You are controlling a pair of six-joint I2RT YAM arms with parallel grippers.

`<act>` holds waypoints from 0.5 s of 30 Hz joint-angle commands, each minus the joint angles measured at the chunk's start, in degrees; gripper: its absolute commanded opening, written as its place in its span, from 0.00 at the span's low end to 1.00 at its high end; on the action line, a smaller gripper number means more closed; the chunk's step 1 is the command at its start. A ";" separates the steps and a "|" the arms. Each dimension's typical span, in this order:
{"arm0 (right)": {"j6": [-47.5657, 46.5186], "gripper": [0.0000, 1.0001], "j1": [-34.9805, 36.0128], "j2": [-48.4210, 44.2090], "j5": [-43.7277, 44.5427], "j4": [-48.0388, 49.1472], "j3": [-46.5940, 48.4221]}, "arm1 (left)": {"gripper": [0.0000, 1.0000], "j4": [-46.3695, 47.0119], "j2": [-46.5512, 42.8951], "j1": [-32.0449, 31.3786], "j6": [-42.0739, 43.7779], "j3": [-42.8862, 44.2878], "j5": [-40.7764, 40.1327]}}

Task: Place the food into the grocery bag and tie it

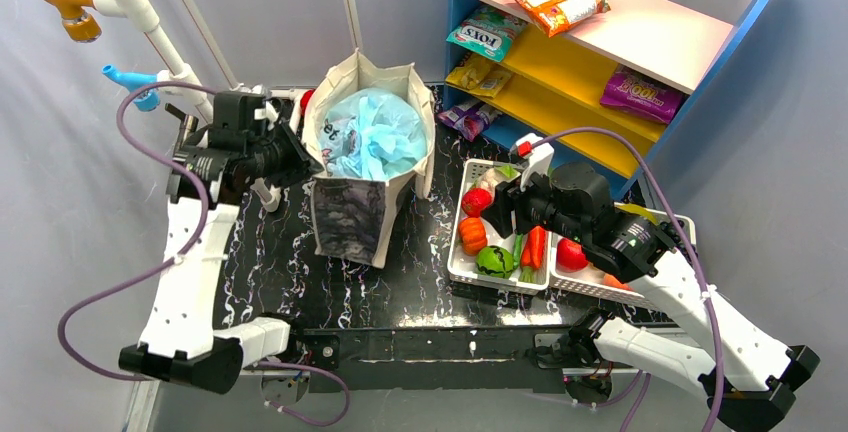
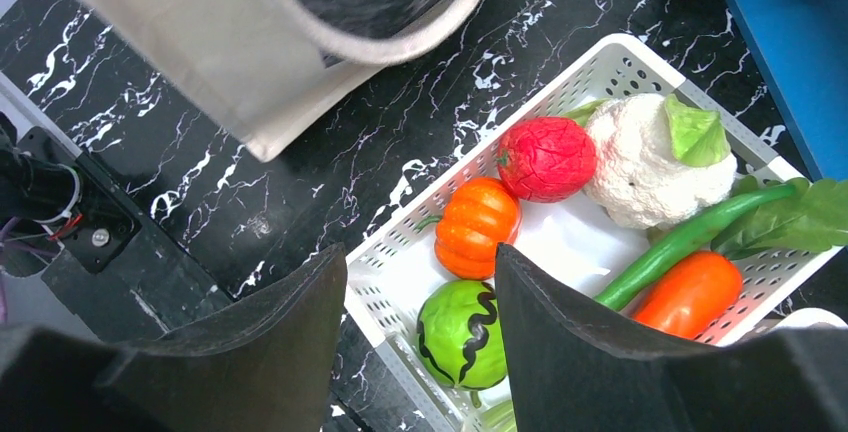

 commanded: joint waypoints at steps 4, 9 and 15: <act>-0.66 0.63 -0.21 1.37 -6.16 2.40 3.77 | 0.01 -5.44 -8.15 0.13 -3.00 -1.40 6.84; 0.51 0.63 -0.21 2.30 -8.65 2.38 5.09 | 0.61 -7.76 -10.74 0.10 -2.57 -1.79 5.40; 6.70 0.64 -0.20 4.48 -5.82 -1.36 9.46 | 0.98 -10.27 -8.65 0.11 1.47 5.38 0.36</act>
